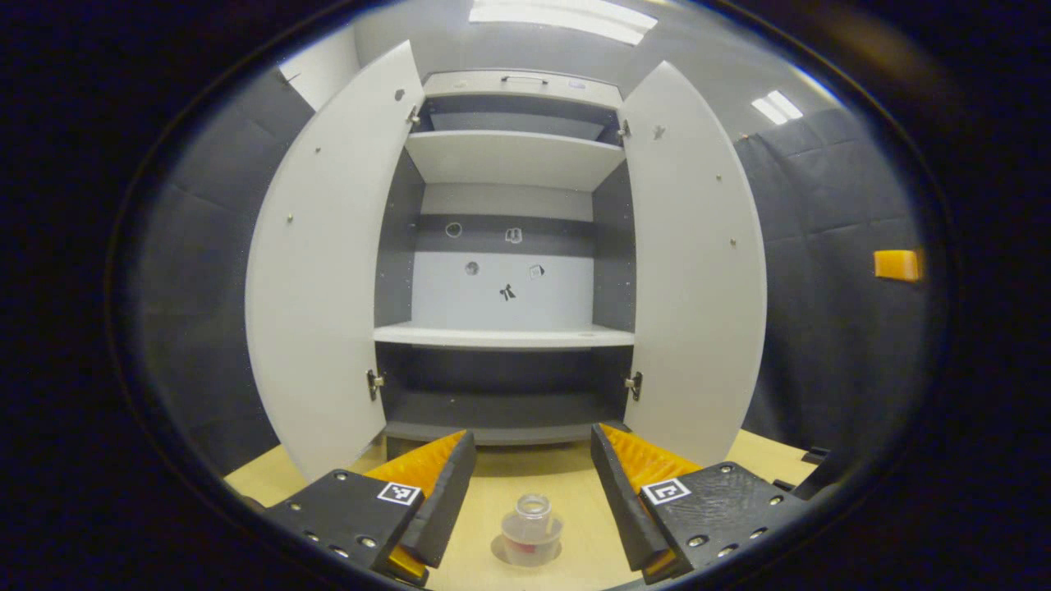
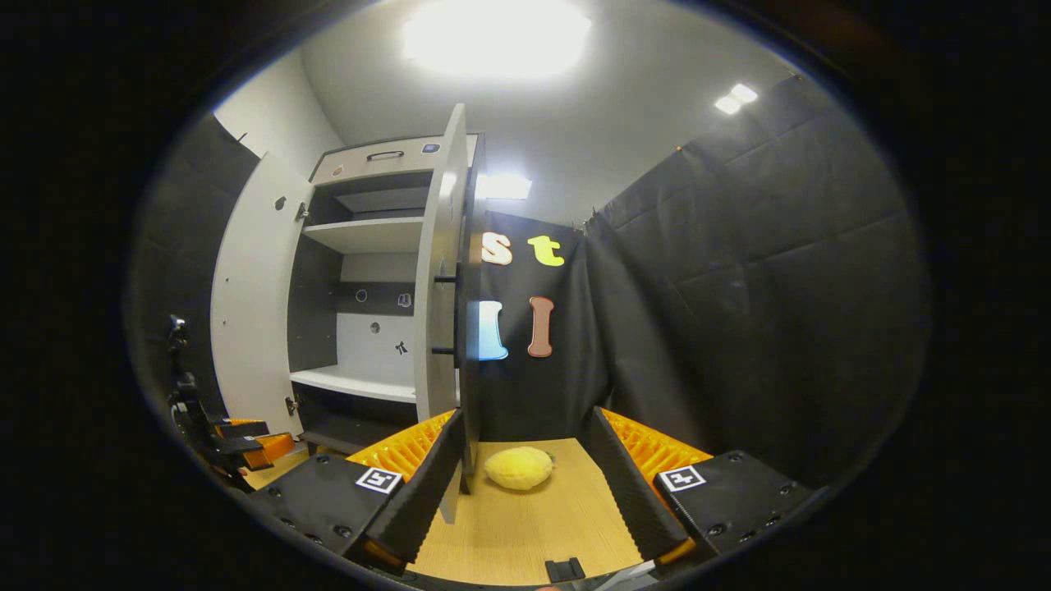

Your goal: Grasp the bottle in the cabinet with the left hand and place it on the coaster, then close the right door with the right hand and the left door with the left hand.

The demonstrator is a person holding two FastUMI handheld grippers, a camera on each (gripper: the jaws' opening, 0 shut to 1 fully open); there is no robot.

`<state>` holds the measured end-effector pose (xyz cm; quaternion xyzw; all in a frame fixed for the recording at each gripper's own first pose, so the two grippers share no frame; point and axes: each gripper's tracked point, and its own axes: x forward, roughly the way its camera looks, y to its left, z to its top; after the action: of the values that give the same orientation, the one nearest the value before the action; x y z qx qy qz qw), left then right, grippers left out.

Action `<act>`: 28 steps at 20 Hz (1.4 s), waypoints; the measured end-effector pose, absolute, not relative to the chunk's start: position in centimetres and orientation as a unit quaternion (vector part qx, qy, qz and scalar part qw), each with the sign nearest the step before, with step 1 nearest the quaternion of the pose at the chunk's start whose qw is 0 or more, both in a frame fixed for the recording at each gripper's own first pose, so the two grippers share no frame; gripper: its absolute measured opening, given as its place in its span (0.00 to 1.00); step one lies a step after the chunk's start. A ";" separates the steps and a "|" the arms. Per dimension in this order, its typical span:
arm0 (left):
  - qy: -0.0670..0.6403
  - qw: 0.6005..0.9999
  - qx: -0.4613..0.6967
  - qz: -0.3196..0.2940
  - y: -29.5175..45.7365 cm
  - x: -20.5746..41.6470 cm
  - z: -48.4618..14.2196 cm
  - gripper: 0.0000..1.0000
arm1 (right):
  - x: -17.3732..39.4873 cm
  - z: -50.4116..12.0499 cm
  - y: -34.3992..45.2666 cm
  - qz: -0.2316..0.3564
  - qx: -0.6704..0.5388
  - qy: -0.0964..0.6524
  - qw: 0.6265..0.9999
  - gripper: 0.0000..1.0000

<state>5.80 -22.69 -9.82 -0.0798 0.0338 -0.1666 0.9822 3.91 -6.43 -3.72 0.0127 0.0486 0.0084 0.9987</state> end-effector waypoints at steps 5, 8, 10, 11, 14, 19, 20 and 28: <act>0.017 0.990 -0.063 -0.122 -15.8 5.1 -5.3 0.82 | 8.0 -3.5 -5.3 -0.009 0.019 0.059 0.998 0.93; 0.021 0.993 -0.063 -0.093 -10.8 4.6 -4.1 0.82 | 10.4 -2.8 -4.7 -0.023 0.011 0.057 0.998 0.98; 0.022 0.995 -0.060 -0.073 -7.7 4.4 -3.1 0.87 | 12.3 -2.3 -4.4 -0.030 0.002 0.053 0.998 0.93; 0.020 0.997 -0.055 -0.059 -6.3 4.2 -2.6 0.87 | 13.2 -2.2 -4.3 -0.035 -0.002 0.053 0.998 0.93; 0.012 0.998 -0.048 -0.025 -2.6 3.9 -2.0 0.87 | 15.7 -2.0 -4.4 -0.056 -0.009 0.057 0.997 0.93; 0.021 0.998 -0.056 0.014 2.9 3.8 -2.6 0.82 | 18.2 -1.2 -3.7 -0.080 0.001 0.051 0.995 0.98; 0.020 0.998 -0.052 0.021 3.8 3.8 -2.8 0.82 | 18.6 -1.1 -3.3 -0.079 0.001 0.050 0.996 0.98; 0.003 0.999 -0.031 0.043 9.6 5.3 -2.5 0.82 | 18.8 -0.5 -1.5 -0.088 -0.020 0.039 0.995 0.96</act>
<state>5.35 9.63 -2.52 -0.0306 0.0027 0.0426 0.9986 18.75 -1.54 -0.50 -0.0203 0.0390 -0.0877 0.9952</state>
